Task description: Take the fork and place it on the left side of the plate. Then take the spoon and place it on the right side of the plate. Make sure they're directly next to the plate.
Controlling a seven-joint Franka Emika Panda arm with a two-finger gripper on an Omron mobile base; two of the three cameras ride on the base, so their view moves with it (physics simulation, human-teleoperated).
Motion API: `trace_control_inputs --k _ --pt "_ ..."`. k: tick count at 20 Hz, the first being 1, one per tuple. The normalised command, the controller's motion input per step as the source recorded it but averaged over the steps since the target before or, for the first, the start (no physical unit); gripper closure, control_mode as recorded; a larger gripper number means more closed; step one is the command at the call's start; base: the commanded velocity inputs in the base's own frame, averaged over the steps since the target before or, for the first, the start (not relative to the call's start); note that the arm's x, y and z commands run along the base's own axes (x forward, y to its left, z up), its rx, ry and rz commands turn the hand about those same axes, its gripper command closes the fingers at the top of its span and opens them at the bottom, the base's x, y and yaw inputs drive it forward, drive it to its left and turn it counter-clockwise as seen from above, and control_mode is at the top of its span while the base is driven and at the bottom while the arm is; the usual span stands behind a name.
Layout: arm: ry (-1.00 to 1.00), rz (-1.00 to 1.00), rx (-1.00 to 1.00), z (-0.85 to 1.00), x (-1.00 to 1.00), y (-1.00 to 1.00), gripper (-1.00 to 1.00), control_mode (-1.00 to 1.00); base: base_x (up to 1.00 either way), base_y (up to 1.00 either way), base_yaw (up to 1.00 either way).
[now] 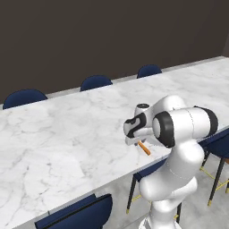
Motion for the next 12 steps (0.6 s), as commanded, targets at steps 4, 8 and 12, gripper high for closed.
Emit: trace_control_inputs --k 4,8,12 --pt "-0.01 0.02 0.0 0.06 -0.02 0.0 -1.0 -1.0 0.0 0.0 0.0" --pt "-0.04 0.04 0.0 0.48 -0.04 0.11 -1.0 -1.0 0.0 0.0 0.0" --pt "-0.02 0.0 0.0 0.62 -0.66 0.34 -1.0 -1.0 0.0 0.0 0.0"
